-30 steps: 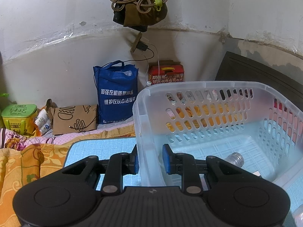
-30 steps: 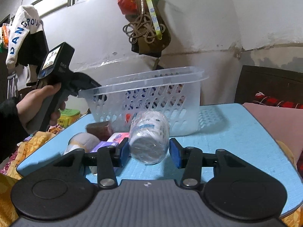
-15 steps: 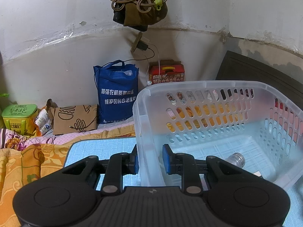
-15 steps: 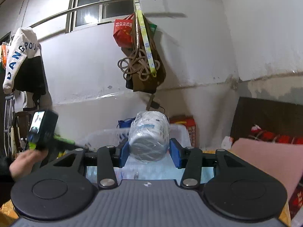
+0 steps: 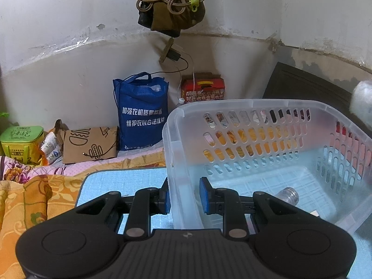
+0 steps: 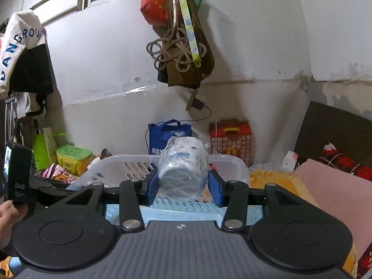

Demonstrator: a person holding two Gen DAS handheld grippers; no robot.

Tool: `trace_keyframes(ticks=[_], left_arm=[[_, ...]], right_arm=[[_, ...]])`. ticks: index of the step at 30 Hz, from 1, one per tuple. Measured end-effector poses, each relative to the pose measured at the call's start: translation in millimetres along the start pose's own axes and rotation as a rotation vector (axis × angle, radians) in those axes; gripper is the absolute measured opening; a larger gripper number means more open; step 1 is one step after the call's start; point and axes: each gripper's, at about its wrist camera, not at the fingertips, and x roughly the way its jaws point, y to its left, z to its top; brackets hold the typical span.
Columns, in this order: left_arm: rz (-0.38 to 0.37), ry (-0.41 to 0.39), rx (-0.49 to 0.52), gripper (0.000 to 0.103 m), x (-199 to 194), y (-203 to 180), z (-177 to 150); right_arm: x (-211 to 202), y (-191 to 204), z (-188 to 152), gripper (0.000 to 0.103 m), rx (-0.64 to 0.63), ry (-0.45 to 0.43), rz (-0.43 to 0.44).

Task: Organize objects
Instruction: 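Lift the white wrapped bottle into the basket and release it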

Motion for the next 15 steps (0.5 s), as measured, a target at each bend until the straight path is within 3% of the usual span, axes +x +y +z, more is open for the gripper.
trace_keyframes(ticks=[15], left_arm=[[0.004, 0.003, 0.001, 0.028, -1, 0, -2]], right_arm=[[34, -1, -2, 0.047, -0.033, 0.065, -0.048]])
